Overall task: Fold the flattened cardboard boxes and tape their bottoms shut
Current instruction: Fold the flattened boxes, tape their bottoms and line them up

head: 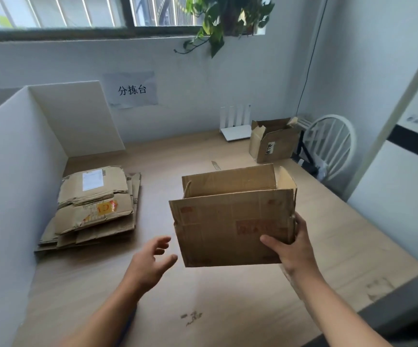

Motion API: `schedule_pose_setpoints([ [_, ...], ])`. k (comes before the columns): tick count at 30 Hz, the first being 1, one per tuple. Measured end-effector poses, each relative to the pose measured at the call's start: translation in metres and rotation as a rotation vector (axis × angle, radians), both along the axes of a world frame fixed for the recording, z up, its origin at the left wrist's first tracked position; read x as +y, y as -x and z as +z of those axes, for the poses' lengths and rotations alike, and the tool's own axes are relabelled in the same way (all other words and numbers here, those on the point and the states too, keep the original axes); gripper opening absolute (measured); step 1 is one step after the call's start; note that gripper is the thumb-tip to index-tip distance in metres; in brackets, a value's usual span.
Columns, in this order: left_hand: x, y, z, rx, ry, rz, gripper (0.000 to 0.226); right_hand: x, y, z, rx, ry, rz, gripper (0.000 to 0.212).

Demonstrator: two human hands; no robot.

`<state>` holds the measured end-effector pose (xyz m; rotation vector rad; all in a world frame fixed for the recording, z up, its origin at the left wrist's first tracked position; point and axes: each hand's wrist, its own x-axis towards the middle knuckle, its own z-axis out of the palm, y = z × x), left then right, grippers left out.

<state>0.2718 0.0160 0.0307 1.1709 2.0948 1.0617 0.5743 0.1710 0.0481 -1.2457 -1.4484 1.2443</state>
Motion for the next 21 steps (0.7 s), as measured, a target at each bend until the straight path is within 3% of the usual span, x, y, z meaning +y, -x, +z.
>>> schedule_pose_setpoints([
  [3,0.016,0.011,0.009,0.308,0.025,-0.125,0.049,0.016,-0.01,0.002,-0.007,-0.005,-0.022,0.094],
  [11,0.097,0.022,0.055,0.864,0.12,-0.361,0.046,0.095,-0.019,0.0,-0.044,-0.005,-0.024,0.093],
  [21,0.281,0.039,0.052,1.002,0.309,-0.301,0.044,0.294,0.028,-0.033,-0.021,0.071,0.041,0.091],
])
